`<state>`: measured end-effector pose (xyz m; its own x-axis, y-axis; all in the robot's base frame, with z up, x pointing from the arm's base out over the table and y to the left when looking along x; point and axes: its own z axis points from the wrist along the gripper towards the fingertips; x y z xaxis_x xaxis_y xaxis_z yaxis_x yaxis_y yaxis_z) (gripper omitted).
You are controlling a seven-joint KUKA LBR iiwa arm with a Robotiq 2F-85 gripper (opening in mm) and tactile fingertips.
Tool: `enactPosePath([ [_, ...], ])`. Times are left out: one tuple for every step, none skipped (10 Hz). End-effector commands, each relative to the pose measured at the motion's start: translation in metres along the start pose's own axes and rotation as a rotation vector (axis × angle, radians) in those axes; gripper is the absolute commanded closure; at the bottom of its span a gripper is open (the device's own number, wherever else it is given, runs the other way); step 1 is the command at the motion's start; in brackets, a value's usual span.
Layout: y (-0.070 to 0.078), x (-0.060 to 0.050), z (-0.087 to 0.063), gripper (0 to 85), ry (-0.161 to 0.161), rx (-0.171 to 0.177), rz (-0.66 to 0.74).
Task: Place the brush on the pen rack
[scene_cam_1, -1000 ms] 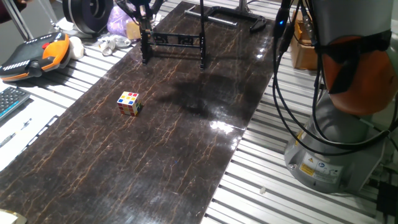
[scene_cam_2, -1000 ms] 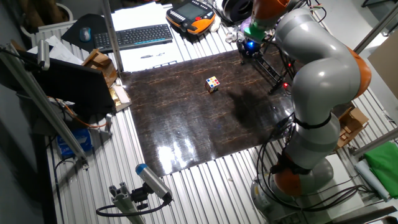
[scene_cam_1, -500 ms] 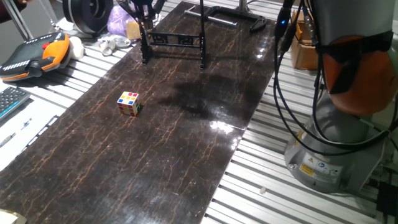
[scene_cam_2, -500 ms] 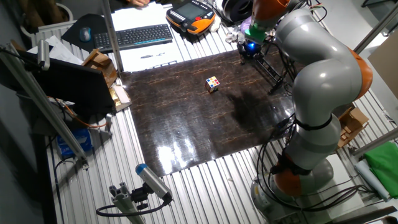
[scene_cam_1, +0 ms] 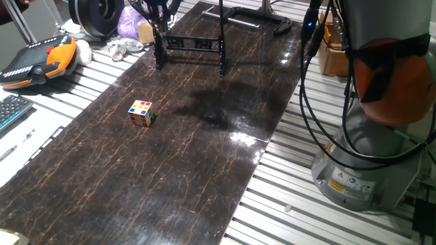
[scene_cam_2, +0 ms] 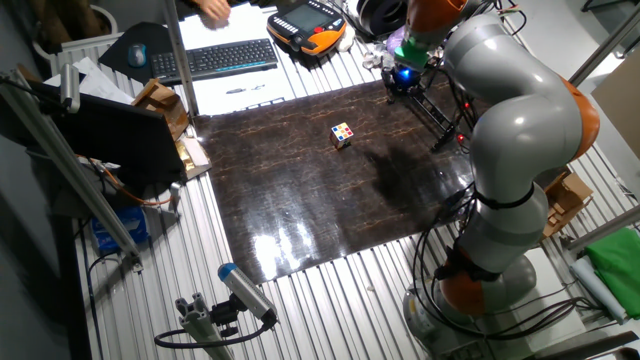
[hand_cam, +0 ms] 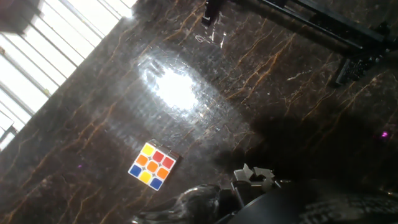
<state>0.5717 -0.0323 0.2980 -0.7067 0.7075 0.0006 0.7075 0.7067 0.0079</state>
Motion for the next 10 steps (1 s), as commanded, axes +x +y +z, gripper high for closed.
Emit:
enactPosePath([
  [0.000, 0.000, 0.000, 84.3, -0.001, 0.001, -0.013],
  [0.000, 0.000, 0.000, 84.3, -0.003, 0.003, -0.032],
  [-0.001, 0.001, 0.000, 84.3, -0.008, 0.009, -0.061],
  [-0.003, 0.002, -0.001, 84.3, -0.013, 0.007, -0.087],
  [-0.006, 0.003, -0.002, 84.3, -0.023, 0.014, -0.116],
  [-0.007, 0.003, -0.002, 84.3, -0.026, 0.014, -0.124],
  [-0.009, 0.003, -0.002, 84.3, -0.027, 0.013, -0.135],
  [-0.010, 0.004, -0.003, 84.3, -0.026, 0.012, -0.139],
  [-0.010, 0.004, -0.002, 84.3, -0.024, 0.011, -0.144],
  [-0.011, 0.003, -0.002, 84.3, -0.024, 0.012, -0.146],
])
